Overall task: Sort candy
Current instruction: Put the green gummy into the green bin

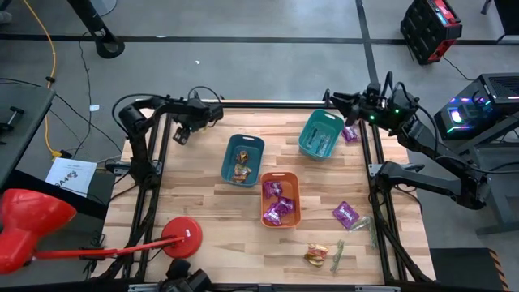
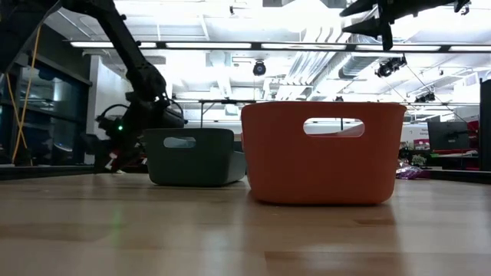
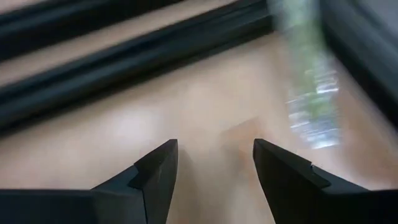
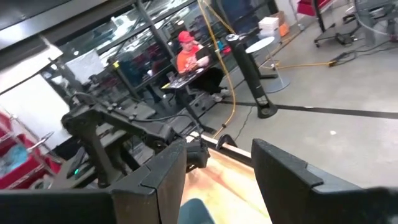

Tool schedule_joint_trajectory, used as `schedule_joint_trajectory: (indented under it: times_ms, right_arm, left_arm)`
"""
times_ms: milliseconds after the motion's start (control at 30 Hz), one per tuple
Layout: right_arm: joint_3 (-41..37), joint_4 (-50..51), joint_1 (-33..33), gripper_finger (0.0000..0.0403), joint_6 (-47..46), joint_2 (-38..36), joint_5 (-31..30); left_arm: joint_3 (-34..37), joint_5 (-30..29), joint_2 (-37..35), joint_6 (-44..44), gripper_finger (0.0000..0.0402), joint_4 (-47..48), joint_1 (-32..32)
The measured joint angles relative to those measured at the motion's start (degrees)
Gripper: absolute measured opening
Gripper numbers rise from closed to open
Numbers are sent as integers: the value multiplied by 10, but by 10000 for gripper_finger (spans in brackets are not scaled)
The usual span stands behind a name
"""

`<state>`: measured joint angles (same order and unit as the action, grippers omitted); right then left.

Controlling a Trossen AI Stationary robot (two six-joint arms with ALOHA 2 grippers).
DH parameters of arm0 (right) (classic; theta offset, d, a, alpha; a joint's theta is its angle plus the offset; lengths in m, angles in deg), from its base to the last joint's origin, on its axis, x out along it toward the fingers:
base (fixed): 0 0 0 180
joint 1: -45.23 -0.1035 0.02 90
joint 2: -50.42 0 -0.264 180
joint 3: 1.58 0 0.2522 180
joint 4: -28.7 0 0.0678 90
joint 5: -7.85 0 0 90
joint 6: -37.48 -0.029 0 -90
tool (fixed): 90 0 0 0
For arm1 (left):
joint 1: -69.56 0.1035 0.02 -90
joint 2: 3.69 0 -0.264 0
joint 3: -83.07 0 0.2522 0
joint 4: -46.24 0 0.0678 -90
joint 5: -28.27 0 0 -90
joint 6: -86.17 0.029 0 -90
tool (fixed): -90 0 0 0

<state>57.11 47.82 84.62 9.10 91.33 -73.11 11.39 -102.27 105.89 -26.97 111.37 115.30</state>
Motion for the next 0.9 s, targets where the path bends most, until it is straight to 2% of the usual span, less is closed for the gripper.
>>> schedule_joint_trajectory:
  times_ms: [100,167,300,400,533,633,800,900]
  right_arm:
    - [0,-1,2,177,3,4,-2]
    - [0,0,9,177,3,12,-2]
    - [0,0,32,177,-13,43,14]
    - [0,-4,47,177,-36,68,54]
    - [0,-25,61,177,-38,100,111]
    - [0,-52,67,177,-38,116,138]
    - [0,-75,76,177,-34,120,146]
    - [0,-89,84,177,-31,120,146]
  left_arm:
    - [-12,-25,-2,101,194,-13,12]
    - [-15,-49,-2,131,186,-11,13]
    - [-13,-63,-6,108,160,-2,22]
    - [0,-67,-6,100,128,-3,29]
    - [11,-72,-5,87,69,11,37]
    - [10,-98,-5,97,18,-5,27]
    - [-12,-134,-11,237,3,-94,11]
    - [-22,-160,-11,327,1,-107,6]
